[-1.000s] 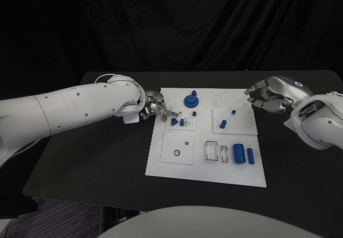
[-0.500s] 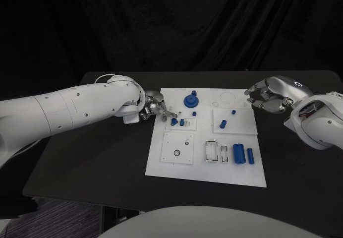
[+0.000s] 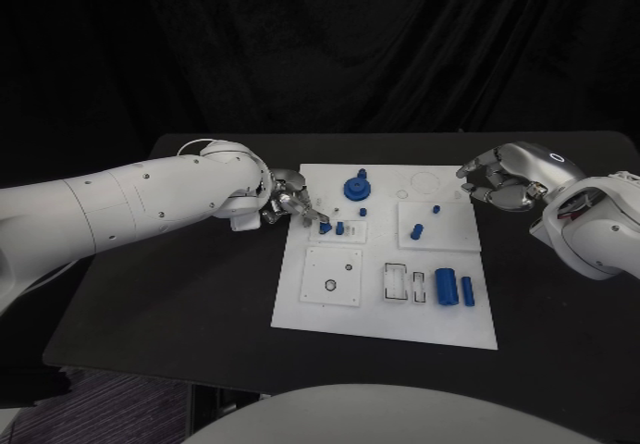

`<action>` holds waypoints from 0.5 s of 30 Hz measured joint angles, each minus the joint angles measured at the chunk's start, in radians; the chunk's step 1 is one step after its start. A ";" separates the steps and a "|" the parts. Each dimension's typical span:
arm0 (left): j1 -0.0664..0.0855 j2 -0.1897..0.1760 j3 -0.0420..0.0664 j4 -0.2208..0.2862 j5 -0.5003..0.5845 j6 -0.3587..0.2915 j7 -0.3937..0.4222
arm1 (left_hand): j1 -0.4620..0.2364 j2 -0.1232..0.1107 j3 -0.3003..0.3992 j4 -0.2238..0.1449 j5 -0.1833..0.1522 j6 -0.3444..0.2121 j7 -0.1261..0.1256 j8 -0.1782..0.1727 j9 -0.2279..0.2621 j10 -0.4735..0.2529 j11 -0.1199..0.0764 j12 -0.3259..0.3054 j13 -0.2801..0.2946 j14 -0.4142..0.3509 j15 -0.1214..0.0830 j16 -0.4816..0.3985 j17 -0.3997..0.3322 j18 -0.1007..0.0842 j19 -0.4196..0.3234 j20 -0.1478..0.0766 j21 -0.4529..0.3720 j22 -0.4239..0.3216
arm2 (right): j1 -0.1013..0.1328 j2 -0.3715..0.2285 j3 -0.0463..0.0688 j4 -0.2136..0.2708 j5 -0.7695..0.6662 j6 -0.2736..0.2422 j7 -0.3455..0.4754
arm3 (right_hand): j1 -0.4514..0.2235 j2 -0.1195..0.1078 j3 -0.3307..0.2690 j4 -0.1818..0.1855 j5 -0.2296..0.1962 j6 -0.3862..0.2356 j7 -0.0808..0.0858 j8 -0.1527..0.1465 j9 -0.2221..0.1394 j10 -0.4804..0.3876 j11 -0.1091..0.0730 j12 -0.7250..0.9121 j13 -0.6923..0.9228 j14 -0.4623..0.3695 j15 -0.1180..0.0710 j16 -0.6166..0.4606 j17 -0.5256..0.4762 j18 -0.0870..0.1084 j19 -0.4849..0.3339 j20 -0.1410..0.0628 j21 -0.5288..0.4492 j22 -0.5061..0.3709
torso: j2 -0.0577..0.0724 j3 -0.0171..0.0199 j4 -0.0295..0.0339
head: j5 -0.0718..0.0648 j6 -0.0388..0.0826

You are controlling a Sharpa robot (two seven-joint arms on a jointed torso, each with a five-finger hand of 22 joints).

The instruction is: Assemble the parts on the task board

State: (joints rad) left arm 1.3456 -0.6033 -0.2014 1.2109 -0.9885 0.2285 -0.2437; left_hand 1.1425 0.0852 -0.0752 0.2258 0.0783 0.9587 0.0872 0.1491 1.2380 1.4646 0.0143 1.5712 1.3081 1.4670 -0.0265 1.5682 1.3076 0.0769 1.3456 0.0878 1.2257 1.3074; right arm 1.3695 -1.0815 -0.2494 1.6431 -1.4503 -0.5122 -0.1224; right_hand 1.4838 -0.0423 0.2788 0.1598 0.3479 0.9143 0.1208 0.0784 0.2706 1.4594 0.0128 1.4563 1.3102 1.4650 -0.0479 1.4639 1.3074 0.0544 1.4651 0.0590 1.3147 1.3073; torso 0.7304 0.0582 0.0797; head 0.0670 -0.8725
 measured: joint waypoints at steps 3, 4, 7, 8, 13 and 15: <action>-0.001 0.000 0.000 0.000 0.000 -0.001 -0.001 | 0.010 -0.002 0.003 -0.006 0.000 0.000 0.000 0.000 0.000 0.000 0.000 0.000 0.000 0.000 0.000 0.000 0.000 0.000 0.000 0.000 0.000 0.000 | 0.000 0.000 0.000 0.000 0.000 0.000 0.000 | 0.000 0.000 0.000 0.000 0.000 0.000 0.000 0.000 0.000 0.000 0.000 -0.001 0.000 0.000 0.000 0.000 0.000 0.000 0.000 0.000 0.000 0.000 | 0.000 0.0000 0.0000 | 0.000 0.000; -0.001 0.000 0.001 0.000 0.000 -0.002 -0.001 | 0.014 0.001 0.004 -0.010 0.000 0.000 0.000 0.000 0.000 0.000 0.000 0.000 0.000 0.000 0.000 0.000 0.000 0.000 0.000 0.000 0.000 0.000 | 0.000 0.000 0.000 0.000 0.000 0.001 0.000 | 0.000 0.000 0.000 0.000 0.000 0.000 0.000 0.000 0.000 0.000 0.000 -0.001 0.000 0.000 0.000 0.000 0.000 0.000 0.000 0.000 0.000 0.000 | 0.000 0.0000 0.0000 | 0.000 0.000; -0.003 0.000 0.002 0.000 0.001 -0.005 -0.002 | 0.017 0.004 0.007 -0.012 0.000 0.000 -0.001 0.000 0.000 0.000 0.000 0.000 0.000 0.000 0.000 0.000 0.000 0.000 0.000 0.000 0.000 0.000 | 0.000 0.000 0.000 0.000 0.000 0.001 0.000 | 0.000 0.000 0.000 0.000 0.000 0.000 0.000 0.000 0.000 0.000 0.000 -0.003 0.000 0.000 0.000 0.000 0.000 0.000 0.000 0.000 0.000 0.000 | 0.000 0.0000 0.0000 | 0.000 0.000; -0.003 0.001 0.002 0.000 0.001 -0.006 -0.002 | 0.024 0.004 0.009 -0.014 0.000 0.001 -0.001 0.000 0.000 0.000 0.000 0.000 0.000 0.000 0.000 0.000 0.000 0.000 0.000 0.000 0.000 0.000 | 0.000 0.000 0.000 0.000 0.000 0.001 0.000 | 0.000 0.000 0.000 0.000 0.000 0.000 0.000 0.000 0.000 0.000 0.000 -0.003 0.000 0.000 0.000 0.000 0.000 0.000 0.000 0.000 0.000 0.000 | 0.000 0.0000 -0.0001 | 0.001 0.000; -0.005 0.001 0.003 -0.001 0.002 -0.009 -0.003 | 0.036 0.015 0.015 -0.021 0.019 0.002 -0.003 0.000 0.000 0.000 0.000 0.000 0.000 0.000 0.000 0.000 0.000 0.000 0.000 0.000 0.000 0.000 | 0.000 0.000 0.000 0.000 0.000 0.002 0.000 | 0.000 0.000 0.003 -0.003 0.000 0.000 0.000 0.000 0.000 0.000 0.000 -0.003 0.000 0.000 0.000 -0.004 0.000 0.000 0.000 0.000 0.000 0.000 | 0.000 0.0000 -0.0001 | 0.001 0.000; -0.006 0.001 0.003 -0.001 0.002 -0.011 -0.003 | 0.038 0.017 0.018 -0.023 0.029 0.004 -0.004 0.000 0.000 0.000 0.000 0.000 0.000 0.000 0.000 0.000 0.000 0.000 0.000 0.000 0.000 0.000 | 0.000 0.000 0.000 0.000 0.000 0.003 0.000 | 0.000 0.000 0.003 -0.003 0.000 0.000 0.000 0.000 0.000 0.000 0.000 -0.003 0.000 0.000 0.000 -0.004 0.000 0.000 0.000 0.000 0.000 0.000 | 0.000 0.0000 -0.0001 | 0.002 0.000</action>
State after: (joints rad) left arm 1.3400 -0.6023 -0.1982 1.2097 -0.9864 0.2179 -0.2472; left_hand 1.1807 0.1024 -0.0573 0.2024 0.1075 0.9627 0.0832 0.1492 1.2378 1.4646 0.0142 1.5713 1.3081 1.4670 -0.0265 1.5682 1.3076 0.0769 1.3456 0.0878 1.2257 1.3074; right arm 1.3693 -1.0814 -0.2492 1.6430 -1.4503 -0.5090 -0.1226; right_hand 1.4838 -0.0424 0.2815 0.1571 0.3479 0.9143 0.1208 0.0784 0.2707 1.4594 0.0128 1.4530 1.3102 1.4651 -0.0479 1.4594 1.3074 0.0544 1.4651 0.0590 1.3148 1.3073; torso 0.7304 0.0582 0.0796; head 0.0685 -0.8725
